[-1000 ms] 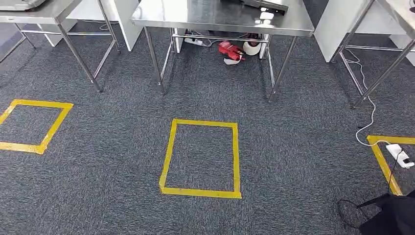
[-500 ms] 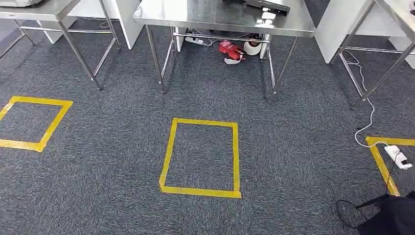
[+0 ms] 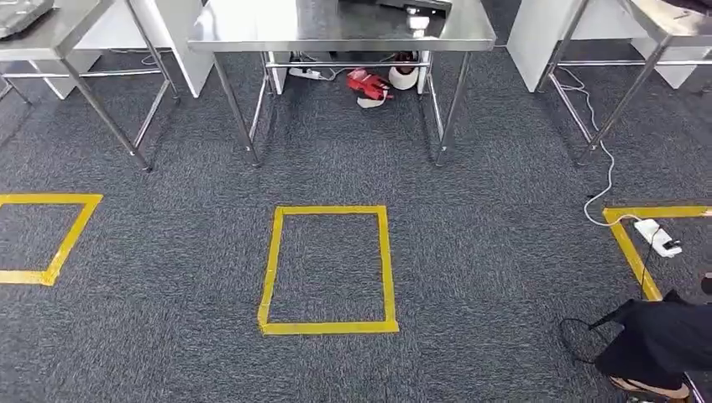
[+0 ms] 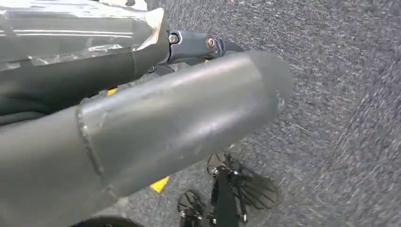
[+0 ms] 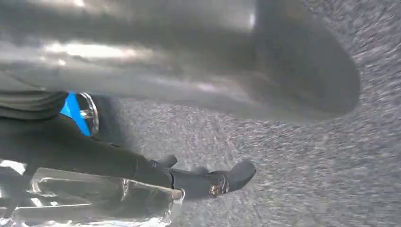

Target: Take the parts from the cabinet and place them on the table.

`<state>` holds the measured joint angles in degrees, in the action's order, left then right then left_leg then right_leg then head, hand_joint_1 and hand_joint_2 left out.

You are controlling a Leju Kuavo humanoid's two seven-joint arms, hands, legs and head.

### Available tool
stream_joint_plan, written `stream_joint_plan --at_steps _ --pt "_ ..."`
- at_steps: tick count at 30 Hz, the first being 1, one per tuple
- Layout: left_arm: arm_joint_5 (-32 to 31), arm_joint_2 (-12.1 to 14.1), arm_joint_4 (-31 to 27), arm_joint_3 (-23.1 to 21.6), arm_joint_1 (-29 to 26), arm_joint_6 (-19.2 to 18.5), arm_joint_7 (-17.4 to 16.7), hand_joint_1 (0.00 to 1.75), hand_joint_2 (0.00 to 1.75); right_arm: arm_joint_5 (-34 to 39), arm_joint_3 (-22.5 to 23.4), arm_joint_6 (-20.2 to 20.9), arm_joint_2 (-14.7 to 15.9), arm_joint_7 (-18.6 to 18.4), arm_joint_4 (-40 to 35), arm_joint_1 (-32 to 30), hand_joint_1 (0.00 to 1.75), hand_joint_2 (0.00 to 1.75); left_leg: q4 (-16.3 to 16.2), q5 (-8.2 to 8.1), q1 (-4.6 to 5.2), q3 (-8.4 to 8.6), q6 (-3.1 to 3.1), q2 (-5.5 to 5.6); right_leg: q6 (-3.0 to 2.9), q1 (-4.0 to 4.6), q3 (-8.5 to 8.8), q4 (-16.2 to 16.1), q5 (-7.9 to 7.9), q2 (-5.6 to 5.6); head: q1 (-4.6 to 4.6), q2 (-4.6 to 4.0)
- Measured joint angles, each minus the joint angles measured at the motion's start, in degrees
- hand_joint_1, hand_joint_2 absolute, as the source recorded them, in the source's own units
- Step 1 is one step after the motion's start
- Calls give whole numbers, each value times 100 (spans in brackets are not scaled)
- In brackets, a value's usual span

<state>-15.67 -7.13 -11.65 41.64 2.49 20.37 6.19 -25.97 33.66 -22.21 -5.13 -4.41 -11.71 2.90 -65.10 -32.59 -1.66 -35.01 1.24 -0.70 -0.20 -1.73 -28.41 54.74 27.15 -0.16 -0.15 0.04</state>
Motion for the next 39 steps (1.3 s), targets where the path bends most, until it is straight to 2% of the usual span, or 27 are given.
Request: stream_joint_plan --at_steps 2,3,4,6,7,8,12,13,14,15,17,18,19,21,22,23,27,28,29,30,32,33,34,36,37,38,39 --pt "-26 -2 4 0 -5 35 -76 0 0 -43 -13 9 -20 -42 11 -8 0 0 -794 -311 3 -313 9 56 -20 32 -29 2 -16 92 0 0" --pt "-44 -11 7 0 -9 66 -94 0 0 -55 -17 9 -24 -59 17 -18 0 0 -877 -276 2 -335 1 59 -20 42 -29 6 -16 147 -2 0" --pt "-50 -13 9 0 -8 83 -131 0 0 -85 -22 13 -31 -94 20 -27 0 0 -677 -108 2 -227 -16 60 -19 48 -29 14 -16 212 -2 0" --pt "-52 -28 9 0 -8 161 -201 0 0 -151 -52 15 -42 -164 24 -24 0 0 310 373 1 293 -76 167 -14 57 -24 39 -14 349 -9 0" --pt "-55 -31 9 0 -7 188 -228 0 0 -164 -70 15 -51 -188 24 -20 0 0 718 508 -1 509 -112 343 -9 55 -32 53 -17 404 -11 0" --pt "-57 -33 9 0 -3 203 -265 0 0 -186 -83 15 -66 -212 24 -18 0 0 893 446 6 589 -135 505 21 108 -69 78 -22 449 0 0" --pt "-59 -70 11 0 14 252 -276 0 0 -216 -109 13 -72 -225 26 -28 0 0 927 510 70 564 -249 267 193 113 -207 50 -71 628 -9 0" --pt "-59 -107 11 0 29 258 -276 0 0 -221 -111 9 -61 -234 26 -28 0 0 974 558 43 569 -298 160 196 76 -224 180 -15 479 -9 0" --pt "-59 -107 11 0 31 273 -265 0 0 -230 -116 9 -75 -234 26 -20 0 0 985 567 46 553 -339 126 162 118 -372 424 150 262 20 0" --pt "-55 -107 11 0 30 271 -210 0 0 -229 -118 20 -81 -203 26 1 0 0 982 574 53 542 -368 46 126 94 -588 832 372 163 79 2" --pt "-50 -111 11 0 29 247 -125 0 0 -225 -118 24 -86 -147 26 27 0 0 975 574 78 514 -372 -128 119 79 -1054 1787 737 100 85 0" --pt "-57 -109 11 0 38 234 -122 0 0 -221 -118 20 -90 -147 26 31 0 0 973 573 84 511 -371 -198 161 76 -1129 1965 754 94 92 0" --pt "-72 -111 11 0 48 216 -120 0 0 -212 -116 11 -92 -147 26 30 0 0 973 572 84 511 -370 -271 215 64 -1054 1845 673 79 83 0" --pt "-109 -111 11 0 72 177 -120 0 0 -208 -116 0 -90 -147 26 32 0 0 968 563 79 529 -353 -390 340 47 -529 907 303 -26 90 0" --pt "-111 -114 11 0 84 173 -120 0 0 -210 -116 -4 -90 -136 26 44 0 0 953 551 87 545 -329 -441 366 44 -207 321 134 -270 94 0" --pt "-111 -105 7 0 86 173 -120 0 0 -219 -116 -4 -107 -123 26 67 0 0 935 518 134 553 -288 -490 302 73 -125 87 81 -577 112 2" --pt "-111 -107 7 0 129 181 -142 0 0 -232 -116 -11 -110 -101 26 70 0 0 949 473 129 645 -158 -728 152 114 -176 90 19 -290 90 0" --pt "-111 -103 7 0 139 182 -142 0 0 -232 -116 -11 -112 -101 26 65 0 0 883 410 80 619 -85 -515 85 -16 -93 66 -27 -213 81 0" --pt "-111 -98 7 0 139 181 -140 0 0 -232 -116 -15 -110 -101 26 68 0 0 701 223 75 551 -66 -195 60 2 -126 66 -43 -160 72 0" --pt "-111 -103 7 0 126 181 -142 0 0 -230 -114 -20 -112 -101 26 77 0 0 303 -60 75 383 -65 -26 1 8 -145 69 -78 -99 61 0" --pt "-109 -103 9 0 102 181 -147 0 0 -232 -116 -20 -129 -101 26 86 0 0 -609 -478 74 -34 -55 74 -18 25 -182 73 -92 60 61 0" --pt "-111 -101 9 0 93 181 -147 0 0 -232 -116 -19 -129 -99 26 76 0 0 -872 -515 68 -164 -56 77 -17 30 -183 74 -92 136 68 0" --pt "-109 -96 9 0 92 186 -147 0 0 -234 -116 -19 -129 -101 26 58 0 0 -846 -397 61 -167 -60 78 -16 30 -174 78 -91 223 65 0" --pt "-87 -96 7 2 93 214 -153 0 0 -251 -116 -26 -131 -101 26 55 0 0 -97 125 42 146 -77 104 -13 25 -151 85 -90 391 66 0" --pt "-54 -96 7 4 95 252 -168 0 0 -273 -116 -28 -134 -101 26 66 0 0 420 396 27 374 -88 207 -9 23 -143 91 -91 479 65 0" --pt "-40 -100 9 15 94 293 -190 0 0 -308 -116 -28 -134 -101 26 70 0 0 763 480 -2 503 -106 514 0 33 -164 98 -91 542 63 0" --pt "-17 -112 9 28 94 328 -217 0 0 -346 -120 -28 -136 -101 26 99 0 0 895 444 -10 536 -112 556 48 101 -198 153 -75 596 74 0"
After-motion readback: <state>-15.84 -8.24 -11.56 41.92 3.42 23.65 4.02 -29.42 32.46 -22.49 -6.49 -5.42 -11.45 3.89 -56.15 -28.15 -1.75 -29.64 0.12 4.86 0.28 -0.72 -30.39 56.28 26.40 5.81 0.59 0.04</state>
